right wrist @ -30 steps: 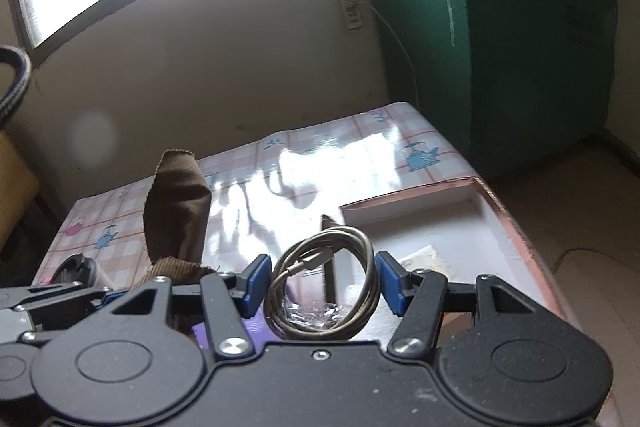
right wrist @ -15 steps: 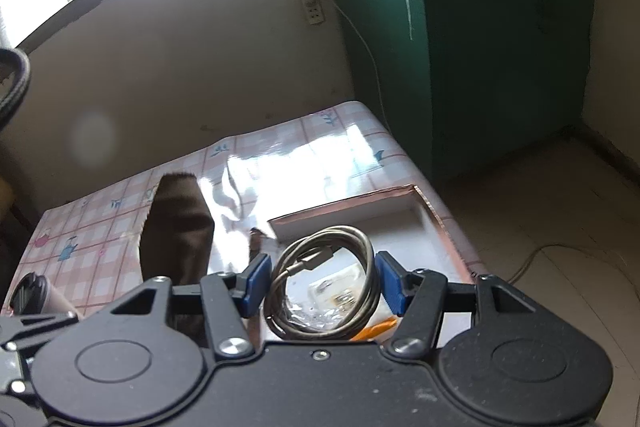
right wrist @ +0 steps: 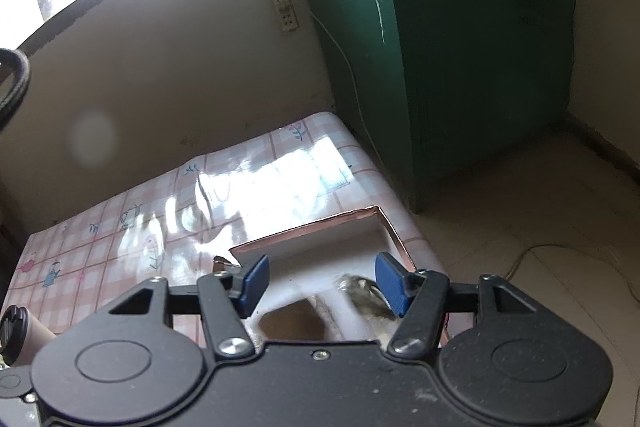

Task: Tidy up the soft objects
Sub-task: 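Open the right gripper over the box while the left releases the cloth inside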

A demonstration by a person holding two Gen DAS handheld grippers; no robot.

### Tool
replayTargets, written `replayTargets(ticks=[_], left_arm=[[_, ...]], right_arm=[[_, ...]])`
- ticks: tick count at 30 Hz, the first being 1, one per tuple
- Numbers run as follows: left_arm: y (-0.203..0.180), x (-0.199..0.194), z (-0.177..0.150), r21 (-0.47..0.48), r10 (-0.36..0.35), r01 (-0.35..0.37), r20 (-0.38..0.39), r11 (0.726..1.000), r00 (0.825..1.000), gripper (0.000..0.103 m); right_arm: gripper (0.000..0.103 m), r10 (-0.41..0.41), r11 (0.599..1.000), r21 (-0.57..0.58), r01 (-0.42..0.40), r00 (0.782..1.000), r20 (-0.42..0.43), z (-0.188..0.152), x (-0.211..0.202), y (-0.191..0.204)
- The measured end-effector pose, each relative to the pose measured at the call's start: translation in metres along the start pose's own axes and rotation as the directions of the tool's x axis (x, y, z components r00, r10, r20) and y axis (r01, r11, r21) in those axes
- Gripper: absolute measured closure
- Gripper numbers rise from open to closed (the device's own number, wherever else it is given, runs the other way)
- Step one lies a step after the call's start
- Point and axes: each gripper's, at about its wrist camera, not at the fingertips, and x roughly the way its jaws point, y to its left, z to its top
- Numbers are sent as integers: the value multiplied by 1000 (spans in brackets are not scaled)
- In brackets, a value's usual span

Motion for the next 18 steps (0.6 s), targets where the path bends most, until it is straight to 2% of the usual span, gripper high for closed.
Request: replayTargets(ticks=[3,8,14,18], left_arm=[[-1,-8,1,0,37,-37,23,999,999,34],[-1,-40,-4,-6,133,-133,62,991,989,17],[15,-70,-12,-36,289,-287,73,957,955,9],[31,-89,-21,-56,335,-331,88,942,938,8]], right_arm=[[27,8,1000,-13,-8,1000,23,-6,-16,8],[25,2,999,-40,0,999,51,-16,-38,28],[24,-18,998,-60,20,999,35,-29,-52,61],[24,10,996,-90,-7,999,32,-41,-57,88]])
